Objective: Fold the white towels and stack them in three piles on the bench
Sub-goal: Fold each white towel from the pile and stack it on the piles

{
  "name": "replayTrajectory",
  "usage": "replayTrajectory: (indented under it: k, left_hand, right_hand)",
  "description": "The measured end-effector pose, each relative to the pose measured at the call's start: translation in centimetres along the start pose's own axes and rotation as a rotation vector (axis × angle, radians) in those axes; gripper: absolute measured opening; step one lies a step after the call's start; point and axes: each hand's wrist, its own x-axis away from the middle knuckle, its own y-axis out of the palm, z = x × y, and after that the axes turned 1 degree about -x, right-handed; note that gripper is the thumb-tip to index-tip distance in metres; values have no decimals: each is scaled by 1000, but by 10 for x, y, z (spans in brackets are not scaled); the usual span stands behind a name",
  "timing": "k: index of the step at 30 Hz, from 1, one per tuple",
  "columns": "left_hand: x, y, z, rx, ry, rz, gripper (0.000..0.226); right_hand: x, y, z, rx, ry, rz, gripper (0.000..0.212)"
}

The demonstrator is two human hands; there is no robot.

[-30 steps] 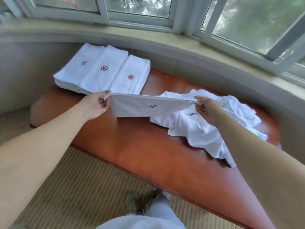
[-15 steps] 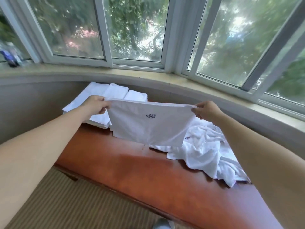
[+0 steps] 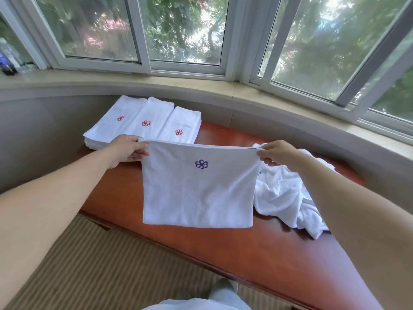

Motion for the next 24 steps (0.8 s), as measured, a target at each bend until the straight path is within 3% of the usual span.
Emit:
replayTrajectory:
  k: [8,12,18,24]
  left_hand:
    - [6,-27,-1,-16,-66,-224,21]
    - [18,-21,-43,-127,-273,-372,28]
    - [45,57,-168,-354,-439,-470,26]
    - [71,75,-227,-482,-644,-576,30]
  right_hand:
    - [-4,-12,4,-80,-45,-46,7]
    - [13,7,32,63,171,-349,12]
    - [47,110,131,381,299,-540,23]
    - [69,154,184,364,608,-823,33]
